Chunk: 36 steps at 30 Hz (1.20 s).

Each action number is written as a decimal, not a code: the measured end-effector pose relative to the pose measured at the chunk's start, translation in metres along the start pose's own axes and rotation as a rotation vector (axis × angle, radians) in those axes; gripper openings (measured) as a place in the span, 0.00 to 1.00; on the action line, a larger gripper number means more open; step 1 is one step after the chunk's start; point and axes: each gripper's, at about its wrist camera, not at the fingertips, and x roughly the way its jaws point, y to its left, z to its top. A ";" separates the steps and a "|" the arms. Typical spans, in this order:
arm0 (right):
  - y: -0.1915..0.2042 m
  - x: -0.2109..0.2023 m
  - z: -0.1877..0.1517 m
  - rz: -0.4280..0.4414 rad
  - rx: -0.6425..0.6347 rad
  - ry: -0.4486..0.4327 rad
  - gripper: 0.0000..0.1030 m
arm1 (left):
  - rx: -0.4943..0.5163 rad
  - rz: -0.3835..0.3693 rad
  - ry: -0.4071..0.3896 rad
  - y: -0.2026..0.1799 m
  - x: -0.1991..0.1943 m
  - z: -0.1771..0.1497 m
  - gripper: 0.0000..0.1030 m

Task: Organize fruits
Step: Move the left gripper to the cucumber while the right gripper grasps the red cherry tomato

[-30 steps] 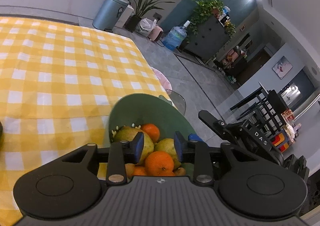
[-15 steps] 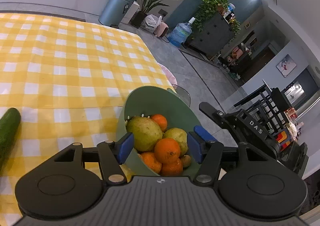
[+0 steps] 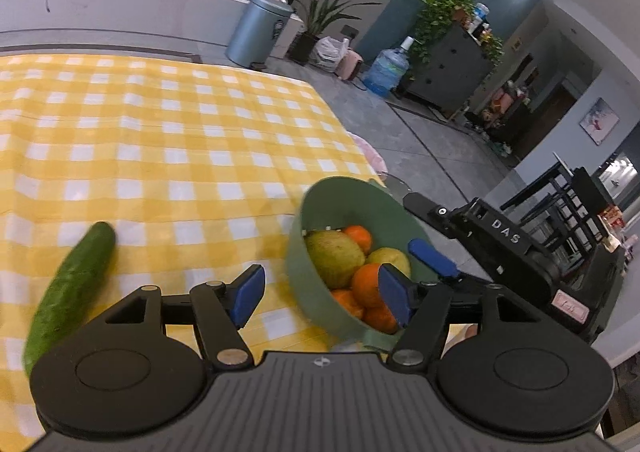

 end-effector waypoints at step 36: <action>0.114 0.052 -0.119 0.017 -0.563 0.537 0.65 | -0.262 0.365 0.029 0.117 -0.067 -0.029 0.74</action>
